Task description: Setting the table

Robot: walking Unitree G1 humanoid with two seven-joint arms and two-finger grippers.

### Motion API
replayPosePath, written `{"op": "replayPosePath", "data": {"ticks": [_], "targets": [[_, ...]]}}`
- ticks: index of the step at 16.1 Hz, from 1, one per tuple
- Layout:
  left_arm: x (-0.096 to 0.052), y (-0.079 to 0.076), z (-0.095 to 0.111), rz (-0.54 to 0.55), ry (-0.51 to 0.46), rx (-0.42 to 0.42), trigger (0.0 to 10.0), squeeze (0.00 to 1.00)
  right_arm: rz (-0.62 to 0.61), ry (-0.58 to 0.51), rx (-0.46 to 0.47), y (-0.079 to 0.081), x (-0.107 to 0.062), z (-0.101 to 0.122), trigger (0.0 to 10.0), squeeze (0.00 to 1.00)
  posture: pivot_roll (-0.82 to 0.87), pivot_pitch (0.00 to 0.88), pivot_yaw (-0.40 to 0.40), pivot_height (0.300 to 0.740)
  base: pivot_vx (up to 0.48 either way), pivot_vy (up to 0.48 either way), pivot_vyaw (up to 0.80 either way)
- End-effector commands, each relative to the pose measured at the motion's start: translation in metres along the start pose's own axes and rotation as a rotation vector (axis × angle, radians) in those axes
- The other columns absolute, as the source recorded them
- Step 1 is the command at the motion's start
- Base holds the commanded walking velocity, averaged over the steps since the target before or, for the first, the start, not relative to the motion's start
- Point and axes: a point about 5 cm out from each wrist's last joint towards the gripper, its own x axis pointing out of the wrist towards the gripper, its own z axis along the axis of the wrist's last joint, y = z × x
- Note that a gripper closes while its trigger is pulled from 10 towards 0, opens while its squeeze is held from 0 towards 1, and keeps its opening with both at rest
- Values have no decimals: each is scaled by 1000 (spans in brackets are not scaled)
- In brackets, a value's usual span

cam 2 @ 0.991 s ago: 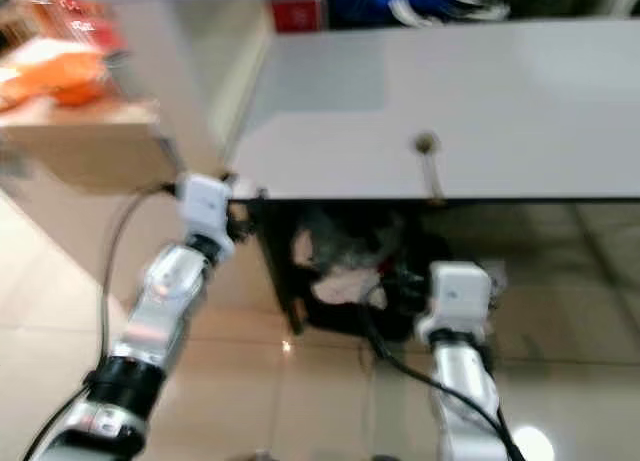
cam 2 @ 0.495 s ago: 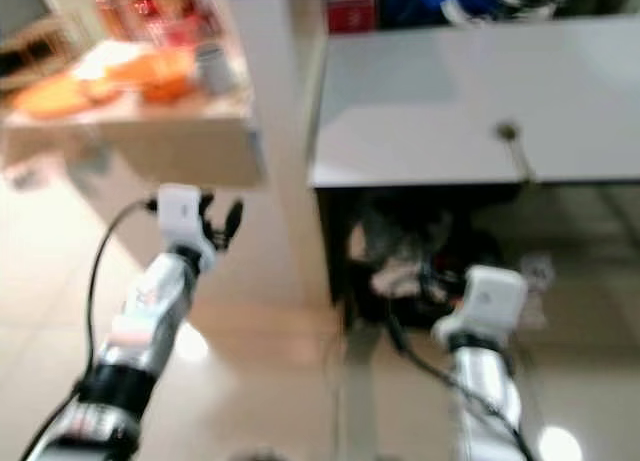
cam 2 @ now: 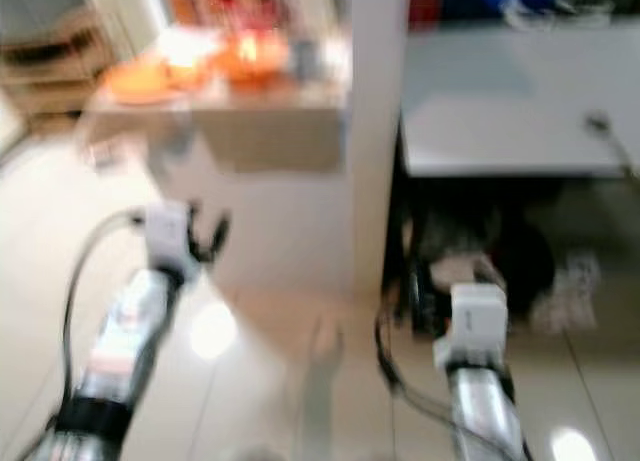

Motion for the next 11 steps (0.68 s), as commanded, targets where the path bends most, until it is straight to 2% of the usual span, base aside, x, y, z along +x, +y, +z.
{"op": "replayPosePath", "data": {"ticks": [1,6,7,11], "targets": [[0,4,11,2,-45,17,10000,0,10,-25,10,7,1,4,10000,0,-76,0,89,740,0,0,0],[3,2,10,-12,-60,61,10000,0,16,-17,10,4,6,0,10000,0,-67,0,59,740,0,0,0],[6,-5,13,-30,-67,26,10000,0,43,-13,8,6,7,0,10000,0,-59,0,41,740,0,0,0],[9,-17,16,-44,-85,4,10000,0,65,-24,-8,6,16,1,10000,0,-45,0,37,740,442,0,0]]}}
